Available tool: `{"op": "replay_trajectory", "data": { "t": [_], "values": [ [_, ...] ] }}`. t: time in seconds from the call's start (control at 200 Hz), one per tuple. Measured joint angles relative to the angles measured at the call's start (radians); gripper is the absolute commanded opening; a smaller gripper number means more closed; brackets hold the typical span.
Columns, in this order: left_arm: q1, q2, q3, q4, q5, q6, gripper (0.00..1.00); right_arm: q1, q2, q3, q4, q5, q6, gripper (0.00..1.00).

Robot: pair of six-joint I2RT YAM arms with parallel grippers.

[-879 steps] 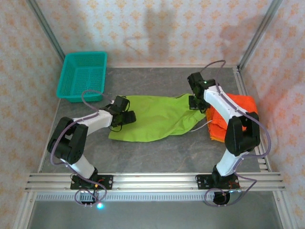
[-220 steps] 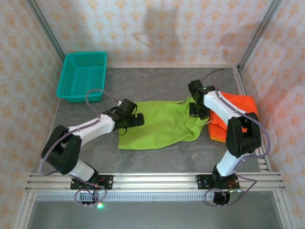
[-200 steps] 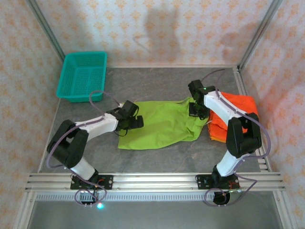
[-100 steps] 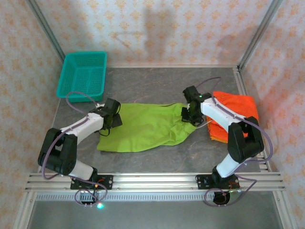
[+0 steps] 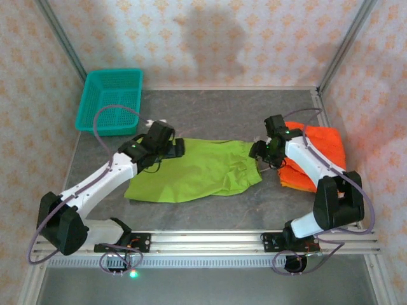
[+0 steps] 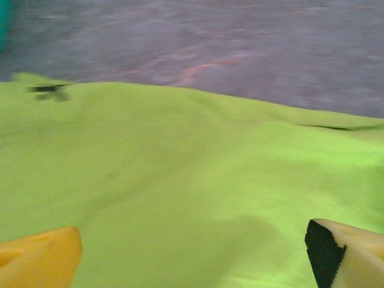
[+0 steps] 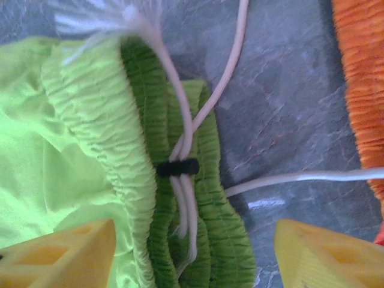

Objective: Fold and stack the shorts

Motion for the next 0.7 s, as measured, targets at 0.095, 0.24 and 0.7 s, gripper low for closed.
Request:
{"op": "replay_trajectory", "data": {
  "t": [0.095, 0.24, 0.7],
  "values": [
    [-0.079, 0.085, 0.091, 0.024, 0.055, 0.003, 0.84, -0.025, 0.024, -0.013, 0.025, -0.015, -0.004, 0.62],
    [-0.174, 0.245, 0.216, 0.057, 0.120, 0.004, 0.79, -0.035, 0.121, -0.021, 0.066, -0.044, -0.006, 0.60],
    [-0.300, 0.563, 0.405, 0.084, 0.218, -0.046, 0.71, -0.048, 0.226, -0.038, 0.150, -0.109, -0.002, 0.53]
  ]
}}
